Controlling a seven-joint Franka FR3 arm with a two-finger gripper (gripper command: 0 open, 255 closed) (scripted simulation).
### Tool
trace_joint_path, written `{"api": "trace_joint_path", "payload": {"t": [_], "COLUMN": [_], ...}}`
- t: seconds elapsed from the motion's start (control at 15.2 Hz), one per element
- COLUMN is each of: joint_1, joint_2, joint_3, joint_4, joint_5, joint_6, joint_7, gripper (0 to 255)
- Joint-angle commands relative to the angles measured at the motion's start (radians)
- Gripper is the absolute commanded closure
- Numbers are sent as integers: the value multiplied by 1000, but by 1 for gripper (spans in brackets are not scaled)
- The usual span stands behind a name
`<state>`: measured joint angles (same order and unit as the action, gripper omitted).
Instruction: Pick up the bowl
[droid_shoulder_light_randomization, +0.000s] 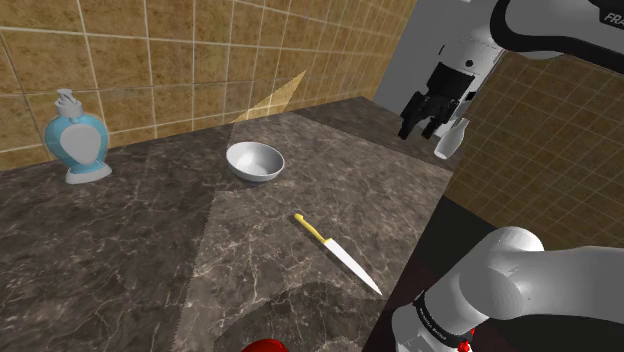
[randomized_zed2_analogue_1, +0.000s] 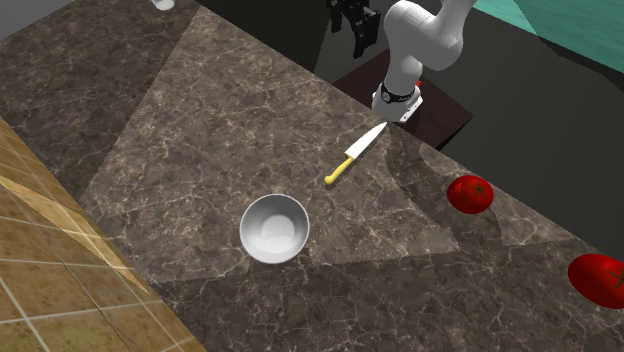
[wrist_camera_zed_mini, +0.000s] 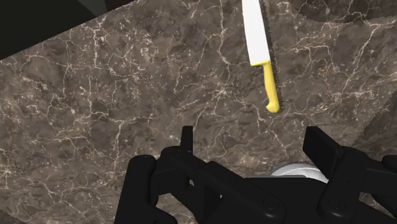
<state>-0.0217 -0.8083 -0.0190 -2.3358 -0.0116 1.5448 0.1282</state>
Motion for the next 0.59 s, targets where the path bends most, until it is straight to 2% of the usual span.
{"api": "trace_joint_path", "payload": {"t": [0.0, 0.53], "joint_1": [0, 14], "joint_2": [0, 210], "joint_3": [0, 23], "joint_4": [0, -37], "joint_5": [0, 43], "joint_6": [0, 273], "joint_7": [0, 45], "gripper": [0, 0]}}
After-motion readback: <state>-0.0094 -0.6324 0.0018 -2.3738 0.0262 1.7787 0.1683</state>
